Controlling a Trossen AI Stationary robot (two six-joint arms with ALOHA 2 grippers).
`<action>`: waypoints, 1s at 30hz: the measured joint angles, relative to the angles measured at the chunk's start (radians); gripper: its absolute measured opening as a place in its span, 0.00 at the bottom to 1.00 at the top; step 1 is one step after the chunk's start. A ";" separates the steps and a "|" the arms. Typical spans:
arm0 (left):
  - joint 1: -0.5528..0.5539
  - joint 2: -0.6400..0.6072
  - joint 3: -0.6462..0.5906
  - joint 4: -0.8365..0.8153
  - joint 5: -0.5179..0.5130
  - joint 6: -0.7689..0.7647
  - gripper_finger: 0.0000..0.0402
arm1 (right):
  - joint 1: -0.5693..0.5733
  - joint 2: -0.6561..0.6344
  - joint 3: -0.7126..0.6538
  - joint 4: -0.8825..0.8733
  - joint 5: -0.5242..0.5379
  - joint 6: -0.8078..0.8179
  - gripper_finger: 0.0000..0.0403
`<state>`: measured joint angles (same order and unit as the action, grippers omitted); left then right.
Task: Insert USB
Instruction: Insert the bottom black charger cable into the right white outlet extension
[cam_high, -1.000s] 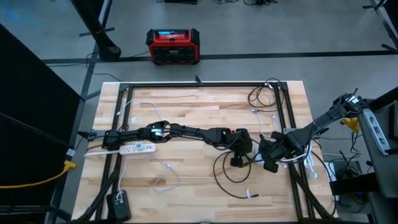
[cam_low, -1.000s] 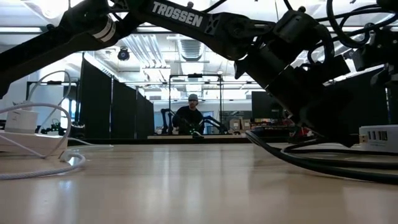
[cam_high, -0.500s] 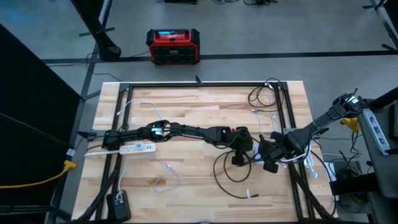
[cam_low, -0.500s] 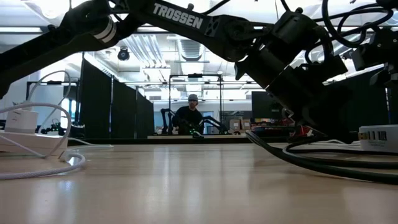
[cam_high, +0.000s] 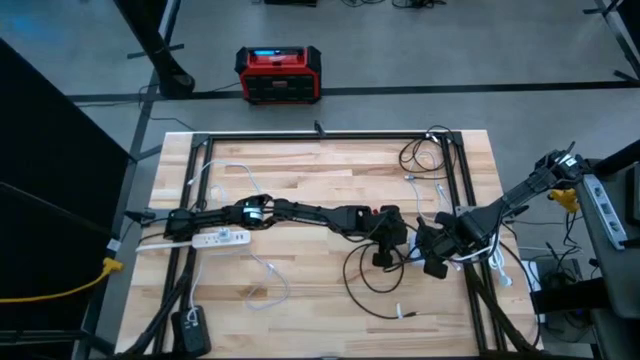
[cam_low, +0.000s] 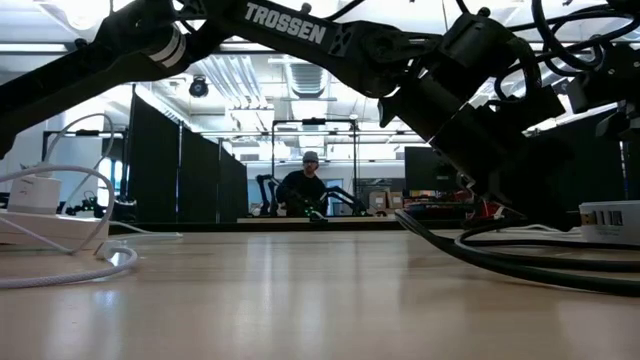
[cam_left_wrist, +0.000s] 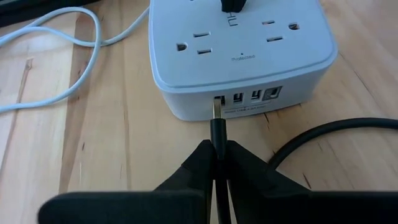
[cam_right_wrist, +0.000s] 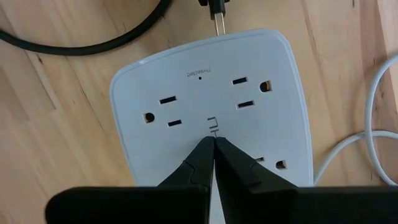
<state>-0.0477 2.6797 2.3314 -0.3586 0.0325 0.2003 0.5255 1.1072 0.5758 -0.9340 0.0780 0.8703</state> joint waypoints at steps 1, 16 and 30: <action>0.000 0.000 0.000 0.000 0.001 0.000 0.05 | 0.000 0.000 0.000 0.000 0.000 0.000 0.00; -0.002 0.000 0.000 0.055 0.003 0.001 0.05 | 0.000 0.000 0.000 0.002 0.001 0.013 0.00; -0.003 -0.002 -0.143 0.229 -0.002 -0.017 0.05 | 0.000 0.000 0.000 0.005 0.005 0.012 0.00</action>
<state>-0.0511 2.6780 2.1882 -0.1298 0.0303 0.1832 0.5255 1.1072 0.5762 -0.9289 0.0830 0.8828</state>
